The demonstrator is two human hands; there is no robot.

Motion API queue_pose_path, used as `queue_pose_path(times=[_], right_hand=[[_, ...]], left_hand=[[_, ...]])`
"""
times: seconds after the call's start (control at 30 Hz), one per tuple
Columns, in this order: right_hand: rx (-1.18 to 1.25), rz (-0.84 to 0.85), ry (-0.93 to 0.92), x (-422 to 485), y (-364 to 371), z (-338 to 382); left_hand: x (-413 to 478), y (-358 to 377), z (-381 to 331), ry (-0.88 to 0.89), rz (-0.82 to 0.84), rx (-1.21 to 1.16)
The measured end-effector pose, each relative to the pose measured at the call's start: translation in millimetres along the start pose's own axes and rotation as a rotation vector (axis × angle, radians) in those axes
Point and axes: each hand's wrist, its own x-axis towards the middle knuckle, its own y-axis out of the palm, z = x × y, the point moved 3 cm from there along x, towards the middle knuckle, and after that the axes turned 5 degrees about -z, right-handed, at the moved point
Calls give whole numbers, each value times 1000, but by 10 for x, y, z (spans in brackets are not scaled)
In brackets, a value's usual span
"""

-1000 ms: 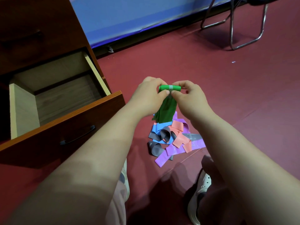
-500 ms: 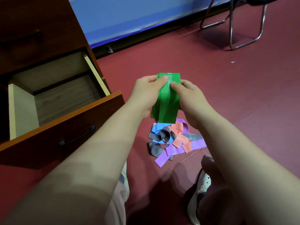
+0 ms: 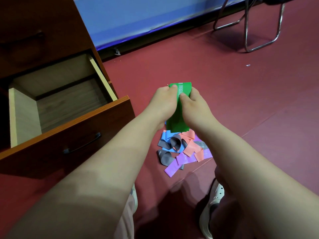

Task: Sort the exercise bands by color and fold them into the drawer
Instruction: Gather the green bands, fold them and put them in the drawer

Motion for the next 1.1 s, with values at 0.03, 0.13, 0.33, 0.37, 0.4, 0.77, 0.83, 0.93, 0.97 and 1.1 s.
queue_pose_path(times=[0.03,0.13,0.33,0.37,0.4,0.77,0.83,0.93,0.97,1.1], right_hand=[[-3,5,-6,-11,7,4],[-12,26,9,-20,29,-4],[-13,20,36,1,0,-1],[20,1,46,2,-16,3],[56,-21,59,4,-35,6],[294,-116,78,30,-159,42],[329,-86,142,25,-141,34],[334,-102,239,29,-124,-20],[344,-103,237,34,-117,-32],[326,-129,195,52,-150,-18]], left_hand=[[-12,7,-10,-14,14,-27],[-40,23,-25,-52,67,-102],[-57,15,-27,-59,118,-141],[-48,2,-32,-58,113,-142],[-43,-6,-36,-56,116,-140],[12,-63,-59,36,123,-99],[53,-77,-48,33,88,-121],[93,-123,-13,-26,-6,-137],[101,-142,3,-29,-32,-136],[134,-175,26,-10,-62,-152]])
